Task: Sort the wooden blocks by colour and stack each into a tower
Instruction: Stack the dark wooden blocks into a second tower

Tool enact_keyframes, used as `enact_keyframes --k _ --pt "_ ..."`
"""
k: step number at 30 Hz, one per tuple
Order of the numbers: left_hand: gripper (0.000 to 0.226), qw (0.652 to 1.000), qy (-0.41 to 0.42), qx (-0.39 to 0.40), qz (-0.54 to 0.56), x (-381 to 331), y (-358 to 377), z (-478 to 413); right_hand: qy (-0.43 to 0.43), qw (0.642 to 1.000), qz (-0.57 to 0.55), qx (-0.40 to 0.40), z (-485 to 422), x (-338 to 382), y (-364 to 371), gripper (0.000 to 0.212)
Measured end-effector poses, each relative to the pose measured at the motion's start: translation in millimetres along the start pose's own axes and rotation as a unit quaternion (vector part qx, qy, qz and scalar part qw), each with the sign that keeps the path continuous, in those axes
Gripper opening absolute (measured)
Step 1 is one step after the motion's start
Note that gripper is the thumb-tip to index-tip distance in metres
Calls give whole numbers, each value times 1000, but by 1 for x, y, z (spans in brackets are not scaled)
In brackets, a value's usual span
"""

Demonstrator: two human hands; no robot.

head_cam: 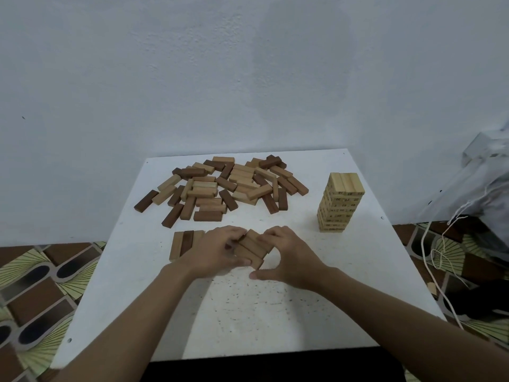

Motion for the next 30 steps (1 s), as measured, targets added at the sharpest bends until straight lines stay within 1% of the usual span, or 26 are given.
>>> enact_keyframes --k 3,5,6,7,9,11,14,16,17,18,20,22,26,30 --pt "39 999 -8 -41 18 2 -2 1 -15 1000 13 -18 -2 2 2 71" --pt "26 997 -21 -77 21 4 -1 3 -21 1000 10 -15 -6 2 3 67" --pt "23 995 -28 -95 14 4 0 5 -19 1000 4 -7 -9 2 2 66" --pt "25 993 -30 -116 5 1 -1 7 -13 1000 -7 4 -13 3 0 65" --pt "37 989 -31 -142 -8 0 0 11 8 999 -32 36 -20 2 -1 64" --pt "48 989 -38 -140 -23 4 0 11 26 997 -44 64 -21 0 -1 68" --pt "54 992 -42 -114 -13 7 2 12 42 997 -54 48 -12 -4 -3 79" --pt "71 993 -45 -109 -23 0 3 17 71 996 -24 49 0 -6 0 81" --pt "79 992 -50 -110 -34 -3 6 21 82 995 13 63 7 -9 3 79" --pt "81 991 -55 -111 -43 -4 11 26 85 991 60 83 13 -10 8 78" --pt "81 992 -57 -97 -49 -5 26 33 77 981 141 108 23 -15 16 78" --pt "81 994 -52 -79 -60 -5 44 38 69 974 183 112 26 -19 20 82" --pt "69 988 -64 -111 -88 -4 57 39 56 963 236 121 25 -20 26 90" --pt "64 981 -72 -140 -116 2 64 35 53 960 245 122 25 -21 30 83"
Point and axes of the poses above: each hand's wrist, its own z-axis away from the middle knuckle, its own y-axis out of the palm, x = y × z, the point moved 8 cm from there along -z, towards the middle knuckle, and after that the axes turned 8 degrees about -z, right-handed, at the moved point
